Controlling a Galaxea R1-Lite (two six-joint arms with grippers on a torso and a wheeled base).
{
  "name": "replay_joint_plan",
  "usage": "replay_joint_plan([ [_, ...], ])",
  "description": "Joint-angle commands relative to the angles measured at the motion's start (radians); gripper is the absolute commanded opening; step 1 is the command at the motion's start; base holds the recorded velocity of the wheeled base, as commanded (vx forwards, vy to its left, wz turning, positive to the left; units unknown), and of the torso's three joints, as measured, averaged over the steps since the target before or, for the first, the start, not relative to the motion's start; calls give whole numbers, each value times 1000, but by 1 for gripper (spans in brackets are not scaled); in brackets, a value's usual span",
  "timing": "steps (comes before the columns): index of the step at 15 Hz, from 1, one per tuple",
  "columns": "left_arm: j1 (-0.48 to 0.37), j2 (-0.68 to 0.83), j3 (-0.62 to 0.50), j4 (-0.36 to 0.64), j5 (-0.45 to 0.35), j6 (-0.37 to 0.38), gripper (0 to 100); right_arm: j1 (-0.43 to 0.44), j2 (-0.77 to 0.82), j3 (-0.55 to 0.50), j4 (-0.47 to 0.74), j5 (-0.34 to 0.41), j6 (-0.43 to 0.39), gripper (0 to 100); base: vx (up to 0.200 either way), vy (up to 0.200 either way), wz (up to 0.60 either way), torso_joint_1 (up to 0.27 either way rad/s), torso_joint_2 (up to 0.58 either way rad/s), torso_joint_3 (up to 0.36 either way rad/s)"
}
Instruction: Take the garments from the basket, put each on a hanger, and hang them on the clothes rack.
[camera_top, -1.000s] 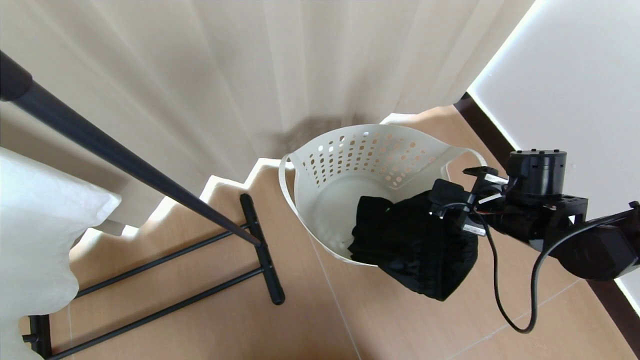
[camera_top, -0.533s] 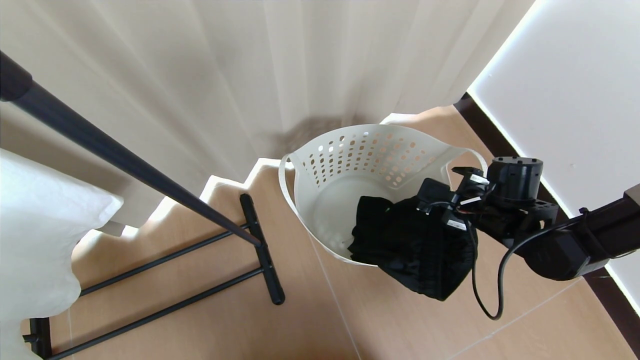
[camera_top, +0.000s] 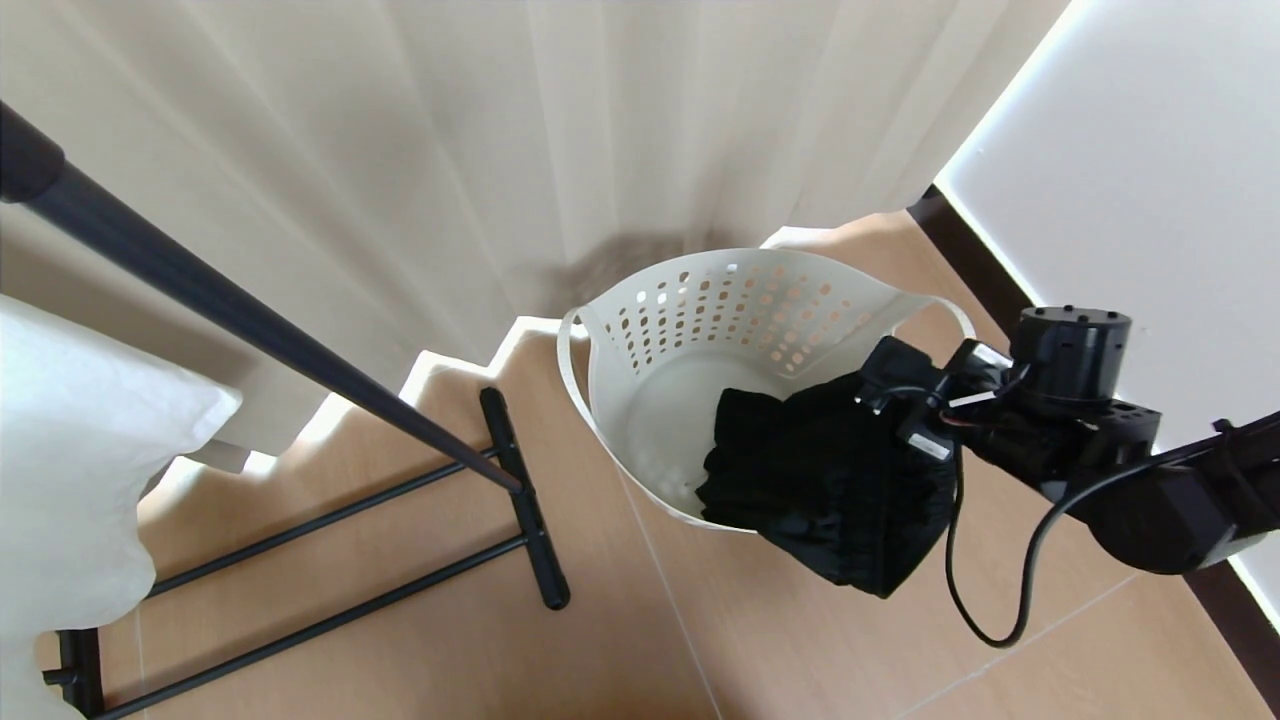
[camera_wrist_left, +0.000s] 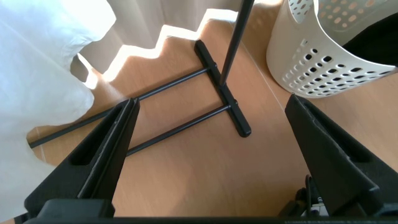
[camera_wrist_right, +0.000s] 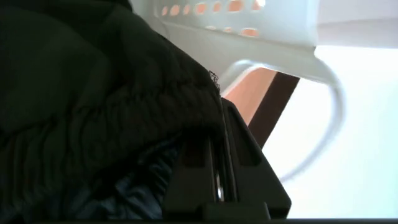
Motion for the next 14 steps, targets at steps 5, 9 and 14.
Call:
replay_joint_plan([
  [5, -1, 1, 0, 0, 0, -1, 100, 159, -662, 164, 199, 147, 402, 0, 0, 0, 0, 0, 0, 0],
  [9, 0, 1, 0, 0, 0, 1, 100, 377, -914, 49, 536, 165, 462, 0, 0, 0, 0, 0, 0, 0],
  [14, -1, 1, 0, 0, 0, 1, 100, 420, -933, 113, 541, 191, 520, 0, 0, 0, 0, 0, 0, 0],
])
